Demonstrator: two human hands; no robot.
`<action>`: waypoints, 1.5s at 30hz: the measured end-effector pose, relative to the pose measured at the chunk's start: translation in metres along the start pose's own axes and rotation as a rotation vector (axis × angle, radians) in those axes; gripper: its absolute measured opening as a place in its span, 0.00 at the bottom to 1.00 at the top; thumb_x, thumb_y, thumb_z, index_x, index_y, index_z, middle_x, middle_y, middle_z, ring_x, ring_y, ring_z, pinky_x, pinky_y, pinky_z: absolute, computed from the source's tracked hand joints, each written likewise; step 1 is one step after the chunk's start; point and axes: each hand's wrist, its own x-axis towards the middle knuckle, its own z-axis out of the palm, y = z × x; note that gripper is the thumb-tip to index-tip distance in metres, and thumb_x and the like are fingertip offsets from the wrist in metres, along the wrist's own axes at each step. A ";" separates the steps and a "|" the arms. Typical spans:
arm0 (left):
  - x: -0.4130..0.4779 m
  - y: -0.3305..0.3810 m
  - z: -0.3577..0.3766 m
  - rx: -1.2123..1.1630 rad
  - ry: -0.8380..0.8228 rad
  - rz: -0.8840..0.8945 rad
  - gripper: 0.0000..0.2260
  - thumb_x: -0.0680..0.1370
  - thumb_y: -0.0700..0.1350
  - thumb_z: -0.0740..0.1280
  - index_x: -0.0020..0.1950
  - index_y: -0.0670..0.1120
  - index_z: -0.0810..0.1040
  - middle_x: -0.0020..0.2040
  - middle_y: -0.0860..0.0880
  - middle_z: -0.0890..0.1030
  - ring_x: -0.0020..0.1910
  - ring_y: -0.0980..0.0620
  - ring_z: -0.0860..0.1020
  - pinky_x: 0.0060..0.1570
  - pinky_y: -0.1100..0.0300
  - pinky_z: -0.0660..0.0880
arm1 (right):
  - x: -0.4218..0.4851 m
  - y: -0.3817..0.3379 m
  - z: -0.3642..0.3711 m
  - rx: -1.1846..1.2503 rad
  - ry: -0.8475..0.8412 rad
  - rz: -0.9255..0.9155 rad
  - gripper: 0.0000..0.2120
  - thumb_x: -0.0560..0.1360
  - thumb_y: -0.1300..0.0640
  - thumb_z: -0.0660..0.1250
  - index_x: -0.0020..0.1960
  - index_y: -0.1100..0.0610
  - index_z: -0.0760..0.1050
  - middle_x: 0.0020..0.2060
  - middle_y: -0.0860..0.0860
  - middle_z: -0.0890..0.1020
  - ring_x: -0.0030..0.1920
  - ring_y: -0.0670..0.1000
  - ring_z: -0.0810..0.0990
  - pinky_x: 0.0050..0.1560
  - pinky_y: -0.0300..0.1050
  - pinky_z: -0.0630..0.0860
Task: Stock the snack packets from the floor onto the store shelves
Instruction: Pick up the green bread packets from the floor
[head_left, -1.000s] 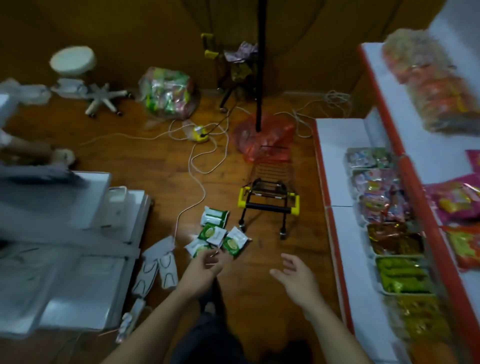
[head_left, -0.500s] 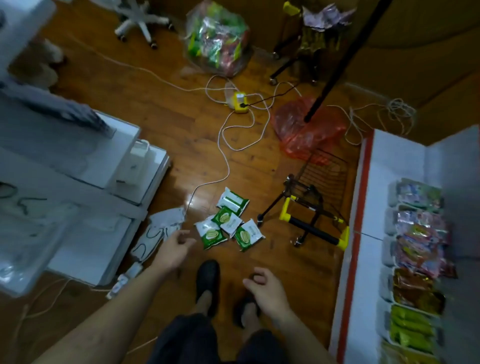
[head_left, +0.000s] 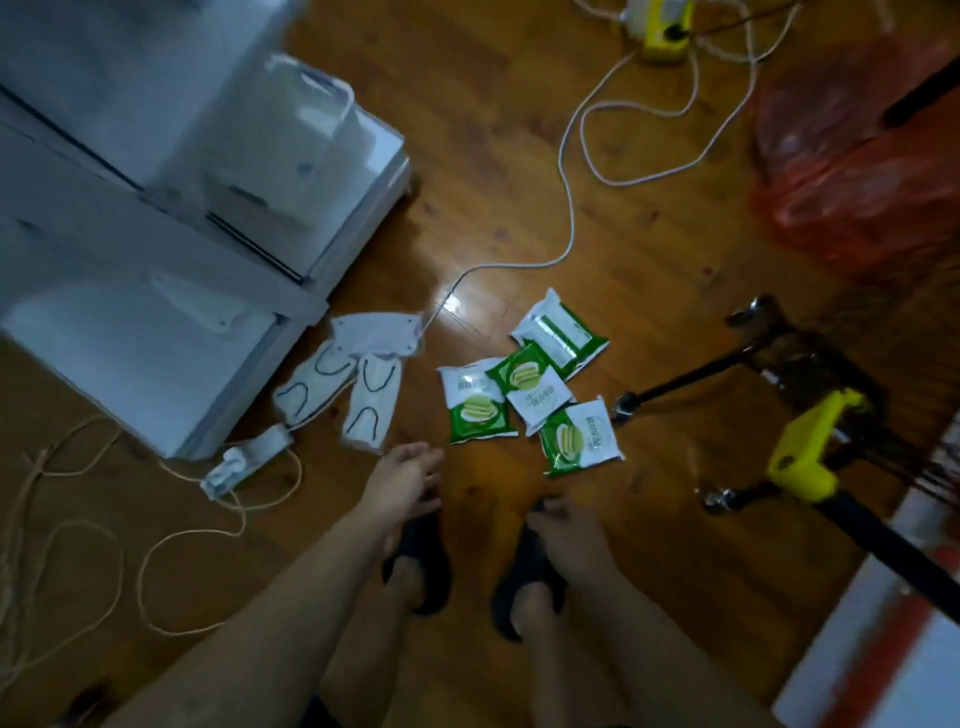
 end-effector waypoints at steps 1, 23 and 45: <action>0.025 -0.006 0.004 0.016 0.010 -0.005 0.18 0.82 0.45 0.65 0.71 0.45 0.71 0.65 0.44 0.77 0.63 0.46 0.76 0.54 0.51 0.78 | 0.023 -0.001 0.001 -0.003 0.013 -0.020 0.09 0.73 0.52 0.65 0.51 0.54 0.76 0.44 0.51 0.79 0.42 0.50 0.79 0.44 0.50 0.76; 0.353 -0.063 0.078 -0.103 0.024 -0.027 0.32 0.70 0.47 0.75 0.72 0.47 0.70 0.58 0.46 0.83 0.48 0.46 0.84 0.46 0.51 0.82 | 0.332 -0.015 0.111 0.058 0.100 -0.274 0.18 0.73 0.54 0.69 0.59 0.57 0.69 0.57 0.54 0.78 0.57 0.53 0.77 0.58 0.50 0.74; 0.311 0.041 0.117 0.810 -0.216 0.355 0.22 0.75 0.48 0.75 0.64 0.49 0.69 0.58 0.50 0.82 0.54 0.48 0.82 0.56 0.48 0.79 | 0.284 -0.069 0.015 0.659 -0.177 0.233 0.18 0.76 0.51 0.66 0.64 0.56 0.74 0.57 0.54 0.80 0.55 0.55 0.80 0.49 0.50 0.77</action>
